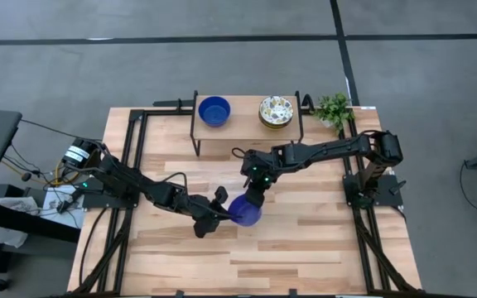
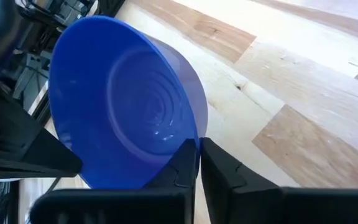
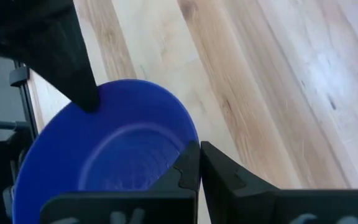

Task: Pick & Place Mini bowls
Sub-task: Stack the blue bowl on top of the blue bowl on the shelf

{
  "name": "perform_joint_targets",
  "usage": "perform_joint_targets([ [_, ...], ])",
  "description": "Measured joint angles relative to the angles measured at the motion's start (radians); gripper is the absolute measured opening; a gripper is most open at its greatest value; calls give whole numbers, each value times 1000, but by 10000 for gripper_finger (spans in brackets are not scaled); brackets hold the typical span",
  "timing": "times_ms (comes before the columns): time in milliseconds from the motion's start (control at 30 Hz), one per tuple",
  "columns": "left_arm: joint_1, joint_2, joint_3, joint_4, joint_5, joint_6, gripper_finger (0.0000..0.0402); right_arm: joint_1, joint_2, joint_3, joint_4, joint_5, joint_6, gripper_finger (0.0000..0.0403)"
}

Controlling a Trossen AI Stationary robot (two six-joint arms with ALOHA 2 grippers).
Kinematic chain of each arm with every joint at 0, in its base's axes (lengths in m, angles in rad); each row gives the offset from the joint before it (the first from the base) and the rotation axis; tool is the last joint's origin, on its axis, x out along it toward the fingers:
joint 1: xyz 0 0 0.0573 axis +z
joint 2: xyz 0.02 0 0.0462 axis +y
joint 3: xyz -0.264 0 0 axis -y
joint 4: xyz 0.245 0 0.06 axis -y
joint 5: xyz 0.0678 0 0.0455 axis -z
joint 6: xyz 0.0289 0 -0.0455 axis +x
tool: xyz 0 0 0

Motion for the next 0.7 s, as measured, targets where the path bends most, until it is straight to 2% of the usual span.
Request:
perform_joint_targets([
  [167, 0, 0, 0, -34, -9, 1, 8, 0, 0, 0, 18, 0, -24, 9],
  [333, -5, 0, 0, -45, -18, -2, 8, -5, 0, 0, 8, -7, -26, 61],
  [500, -5, 0, -1, -45, -24, -5, 9, -16, -21, 0, -29, -71, -74, 117],
  [700, -4, -1, 0, -42, -32, -39, 10, -17, -92, 0, -61, -52, -80, 140],
])
